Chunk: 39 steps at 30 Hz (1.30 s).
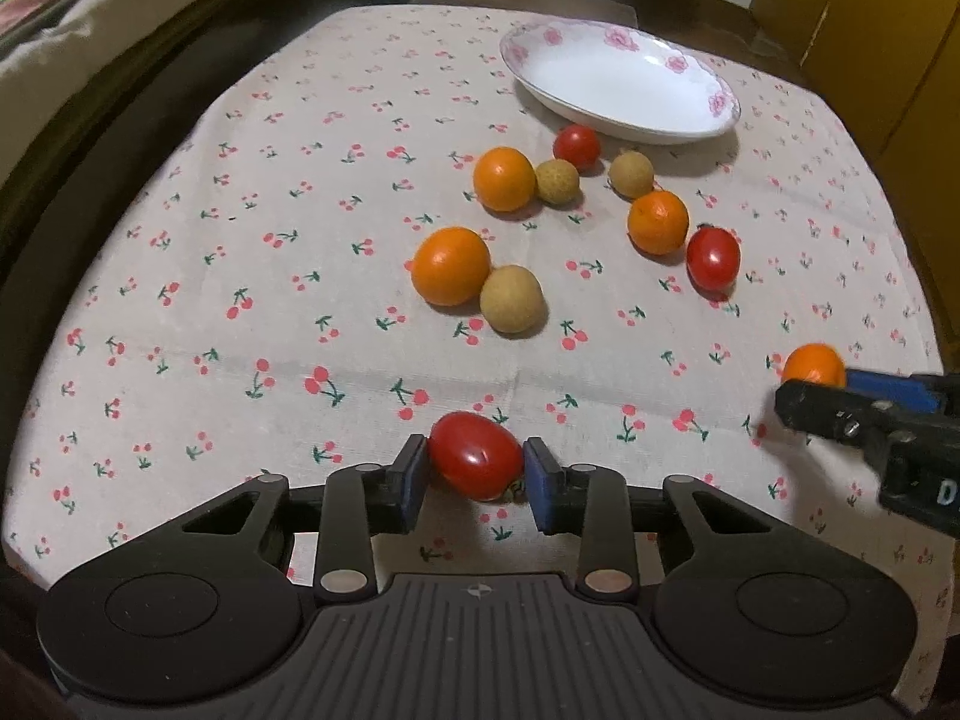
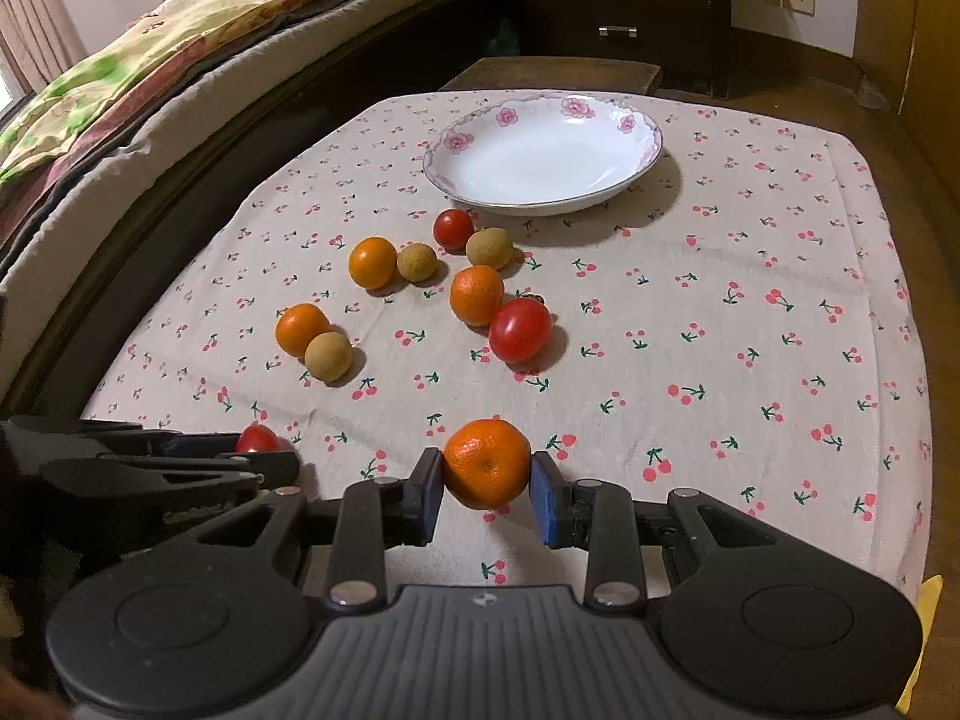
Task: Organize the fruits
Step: 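Carry the tangerine and tomato over the white bowl and open both grippers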
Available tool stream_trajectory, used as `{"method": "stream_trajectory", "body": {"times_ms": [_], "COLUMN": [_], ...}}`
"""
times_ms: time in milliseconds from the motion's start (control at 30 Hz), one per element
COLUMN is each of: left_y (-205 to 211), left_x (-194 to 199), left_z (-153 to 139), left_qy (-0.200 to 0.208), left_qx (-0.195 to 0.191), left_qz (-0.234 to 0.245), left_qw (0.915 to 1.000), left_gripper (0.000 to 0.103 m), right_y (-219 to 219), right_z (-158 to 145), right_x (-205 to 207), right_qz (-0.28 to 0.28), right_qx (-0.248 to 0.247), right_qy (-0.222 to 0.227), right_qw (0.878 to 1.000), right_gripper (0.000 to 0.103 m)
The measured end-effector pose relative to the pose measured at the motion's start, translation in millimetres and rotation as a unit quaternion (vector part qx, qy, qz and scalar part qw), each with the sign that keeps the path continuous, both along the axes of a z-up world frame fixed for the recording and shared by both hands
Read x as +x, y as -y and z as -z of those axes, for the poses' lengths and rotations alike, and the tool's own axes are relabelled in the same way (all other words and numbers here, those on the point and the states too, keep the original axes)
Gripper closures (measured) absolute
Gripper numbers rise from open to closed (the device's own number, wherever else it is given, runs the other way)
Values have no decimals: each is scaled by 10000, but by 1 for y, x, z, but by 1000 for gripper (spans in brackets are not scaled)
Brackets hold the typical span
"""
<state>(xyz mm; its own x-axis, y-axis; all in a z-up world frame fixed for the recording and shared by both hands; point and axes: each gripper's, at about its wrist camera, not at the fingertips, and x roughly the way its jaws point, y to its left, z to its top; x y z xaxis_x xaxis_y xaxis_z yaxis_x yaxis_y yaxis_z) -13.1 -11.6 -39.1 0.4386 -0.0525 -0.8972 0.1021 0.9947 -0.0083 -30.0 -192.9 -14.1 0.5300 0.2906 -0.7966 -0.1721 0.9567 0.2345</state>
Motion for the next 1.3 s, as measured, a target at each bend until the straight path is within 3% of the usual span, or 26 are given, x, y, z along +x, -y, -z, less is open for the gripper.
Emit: {"method": "stream_trajectory", "body": {"times_ms": [333, 667, 967, 1300], "left_y": [1, 14, 11, 24], "left_x": [-3, 3, 41, 95], "left_z": [-2, -24, -33, -48], "left_qy": [172, 440, 514, 699], "left_qx": [71, -208, -649, -809], "left_qz": [41, 268, 209, 290], "left_qw": [9998, 9985, 9964, 9939], "left_gripper": [62, 62, 62, 62], "right_y": [-3, 4, 9, 19], "right_z": [-9, -26, -25, -35], "right_x": [-2, 10, 45, 93], "right_qz": [9, 199, 437, 566], "right_qx": [-87, -107, -127, -185], "right_qy": [135, 291, 163, 185], "right_qw": [9999, 9993, 9988, 9981], "right_gripper": [71, 71, 71, 71]}}
